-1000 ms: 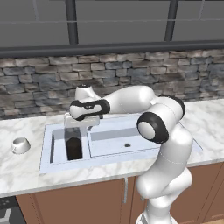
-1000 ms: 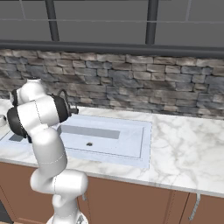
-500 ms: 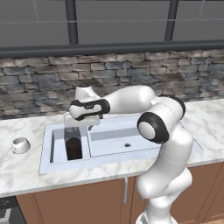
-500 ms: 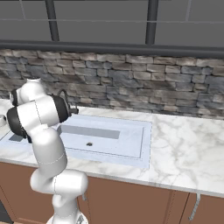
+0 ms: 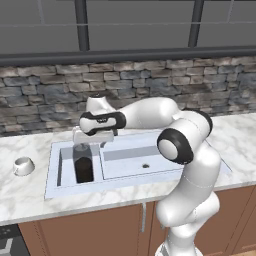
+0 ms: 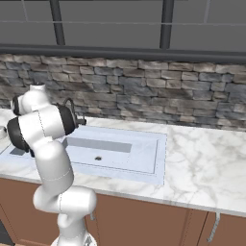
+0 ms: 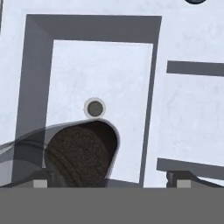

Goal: Place the jar in the left basin and the mug in the right basin of the sink.

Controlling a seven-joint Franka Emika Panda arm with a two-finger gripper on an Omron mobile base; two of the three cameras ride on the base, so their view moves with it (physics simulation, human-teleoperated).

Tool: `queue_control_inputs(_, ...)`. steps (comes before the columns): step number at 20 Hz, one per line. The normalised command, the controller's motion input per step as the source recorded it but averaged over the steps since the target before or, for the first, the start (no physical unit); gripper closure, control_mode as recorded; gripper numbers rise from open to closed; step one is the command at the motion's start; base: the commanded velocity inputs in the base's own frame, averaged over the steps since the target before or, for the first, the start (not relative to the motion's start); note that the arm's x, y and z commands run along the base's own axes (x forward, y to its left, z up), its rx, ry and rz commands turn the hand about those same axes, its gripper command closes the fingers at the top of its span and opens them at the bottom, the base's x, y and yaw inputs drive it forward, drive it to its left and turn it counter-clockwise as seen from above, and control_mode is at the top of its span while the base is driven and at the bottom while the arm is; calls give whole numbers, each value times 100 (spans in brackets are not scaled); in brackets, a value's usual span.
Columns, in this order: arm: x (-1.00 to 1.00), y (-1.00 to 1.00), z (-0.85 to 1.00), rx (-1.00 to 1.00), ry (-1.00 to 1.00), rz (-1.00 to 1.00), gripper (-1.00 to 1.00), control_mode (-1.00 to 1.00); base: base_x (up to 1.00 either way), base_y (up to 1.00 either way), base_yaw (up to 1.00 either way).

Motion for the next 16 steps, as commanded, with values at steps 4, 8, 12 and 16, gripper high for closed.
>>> queue_control_inputs(4, 0, -1, 17, 5, 0, 0, -100, -100, 0, 0, 0)
queue_control_inputs(8, 0, -1, 23, 6, 0, 0, -100, -100, 0, 0, 0)
queue_control_inputs(12, 0, -7, 30, 6, 0, 0, -100, -100, 0, 0, 0)
queue_control_inputs(16, 0, -9, 35, 5, 0, 0, -100, -100, 0, 0, 0)
